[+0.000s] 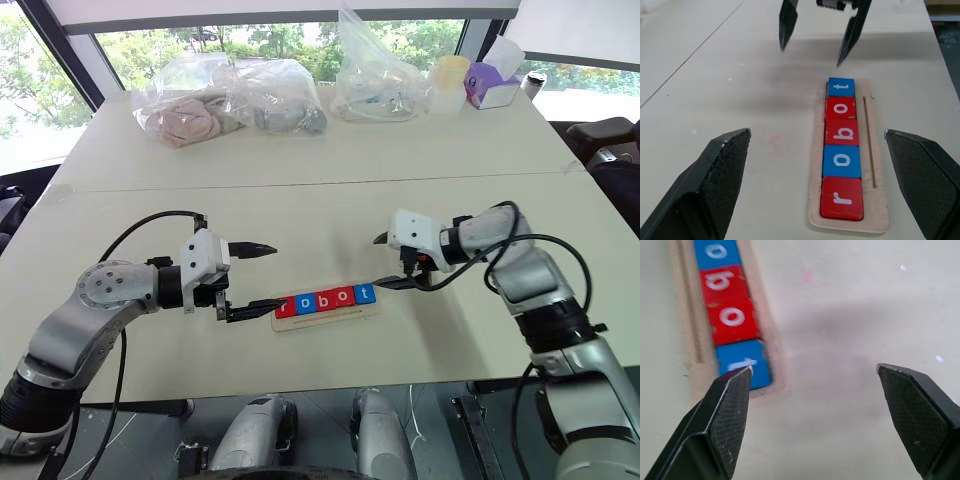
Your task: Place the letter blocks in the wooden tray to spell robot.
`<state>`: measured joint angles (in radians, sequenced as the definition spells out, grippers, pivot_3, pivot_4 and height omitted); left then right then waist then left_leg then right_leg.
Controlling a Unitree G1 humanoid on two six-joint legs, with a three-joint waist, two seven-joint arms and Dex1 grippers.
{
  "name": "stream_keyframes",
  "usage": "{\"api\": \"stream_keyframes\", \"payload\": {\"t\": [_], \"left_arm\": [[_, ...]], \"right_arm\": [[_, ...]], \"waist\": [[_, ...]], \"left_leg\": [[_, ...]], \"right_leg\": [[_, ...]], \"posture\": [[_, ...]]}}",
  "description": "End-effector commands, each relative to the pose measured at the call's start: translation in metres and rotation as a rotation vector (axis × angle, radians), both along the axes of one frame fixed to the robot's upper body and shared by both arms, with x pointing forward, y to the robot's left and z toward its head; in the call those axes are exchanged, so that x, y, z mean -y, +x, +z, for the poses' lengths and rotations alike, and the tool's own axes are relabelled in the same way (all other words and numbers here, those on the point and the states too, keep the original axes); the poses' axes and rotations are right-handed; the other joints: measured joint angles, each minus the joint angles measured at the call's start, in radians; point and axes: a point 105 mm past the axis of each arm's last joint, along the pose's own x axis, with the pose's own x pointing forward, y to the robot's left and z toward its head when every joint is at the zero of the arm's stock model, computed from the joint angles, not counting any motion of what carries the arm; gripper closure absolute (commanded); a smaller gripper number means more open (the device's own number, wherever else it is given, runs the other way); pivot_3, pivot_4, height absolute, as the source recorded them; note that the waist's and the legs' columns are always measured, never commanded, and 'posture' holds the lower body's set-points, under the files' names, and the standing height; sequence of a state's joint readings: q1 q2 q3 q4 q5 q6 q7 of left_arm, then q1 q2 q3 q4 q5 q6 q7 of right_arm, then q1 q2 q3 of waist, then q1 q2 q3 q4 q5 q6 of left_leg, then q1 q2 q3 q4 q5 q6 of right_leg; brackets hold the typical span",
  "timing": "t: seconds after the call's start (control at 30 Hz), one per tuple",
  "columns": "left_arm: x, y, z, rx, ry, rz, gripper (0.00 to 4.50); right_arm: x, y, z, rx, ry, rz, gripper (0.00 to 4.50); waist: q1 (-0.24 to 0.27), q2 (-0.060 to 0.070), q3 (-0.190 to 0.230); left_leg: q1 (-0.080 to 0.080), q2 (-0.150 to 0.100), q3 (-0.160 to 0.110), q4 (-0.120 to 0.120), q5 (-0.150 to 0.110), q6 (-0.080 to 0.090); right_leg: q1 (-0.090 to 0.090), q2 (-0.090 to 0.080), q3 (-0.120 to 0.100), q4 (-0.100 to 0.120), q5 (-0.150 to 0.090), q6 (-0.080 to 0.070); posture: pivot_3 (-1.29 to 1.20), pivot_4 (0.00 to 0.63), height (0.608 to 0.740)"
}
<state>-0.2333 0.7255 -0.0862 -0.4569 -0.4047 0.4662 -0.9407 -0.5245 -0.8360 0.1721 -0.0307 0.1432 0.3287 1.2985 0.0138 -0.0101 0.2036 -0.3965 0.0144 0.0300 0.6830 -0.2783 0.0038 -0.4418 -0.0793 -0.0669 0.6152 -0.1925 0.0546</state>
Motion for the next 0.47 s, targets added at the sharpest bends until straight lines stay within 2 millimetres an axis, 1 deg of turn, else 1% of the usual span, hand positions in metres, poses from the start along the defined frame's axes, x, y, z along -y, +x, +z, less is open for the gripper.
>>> {"api": "stream_keyframes", "payload": {"t": [0.03,0.13,0.23,0.3,0.4,0.47], "left_arm": [[-0.009,-0.007,0.015,0.028,-0.012,0.013,0.0],[-0.015,-0.012,0.016,-0.003,-0.015,0.031,0.0],[-0.022,-0.019,0.017,-0.045,-0.016,0.041,0.0],[-0.025,-0.027,0.014,-0.072,-0.01,0.046,0.0],[-0.026,-0.039,0.009,-0.101,0.0,0.039,0.0],[-0.03,-0.038,0.01,-0.111,-0.012,0.063,0.0]], "right_arm": [[-0.001,-0.02,0.027,0.002,0.09,-0.039,0.41],[0.001,-0.039,0.032,-0.042,0.117,-0.078,0.41],[0.004,-0.054,0.032,-0.08,0.126,-0.121,0.41],[0.005,-0.063,0.03,-0.109,0.149,-0.149,0.41],[0.006,-0.07,0.027,-0.128,0.166,-0.19,0.41],[0.003,-0.071,0.026,-0.133,0.184,-0.204,0.41]], "waist": [[0.0,0.0,0.0],[0.0,0.0,0.0],[0.0,0.0,0.0],[-0.001,0.0,0.0],[-0.001,0.0,0.0],[0.0,0.0,0.0]], "left_leg": [[0.0,0.0,0.0,0.0,0.0,0.0],[0.0,0.001,0.0,0.0,0.0,0.0],[0.001,0.001,0.0,0.0,0.0,0.0],[0.001,0.001,0.0,0.0,0.0,0.0],[0.001,0.001,0.0,0.0,0.0,0.0],[0.001,0.001,0.0,0.0,0.0,0.0]], "right_leg": [[0.0,0.0,0.0,0.0,0.0,0.0],[0.0,0.0,0.0,0.0,0.0,0.001],[0.0,0.0,0.0,0.0,-0.002,0.003],[0.001,0.0,0.0,0.0,-0.002,0.003],[0.0,0.0,0.0,0.0,-0.002,0.003],[0.0,0.0,0.0,-0.001,-0.002,0.003]], "posture": [[0.0,0.15,0.74],[0.0,0.15,0.74],[0.0,0.15,0.74],[0.0,0.15,0.74],[0.0,0.15,0.74],[0.0,0.15,0.74]]}}
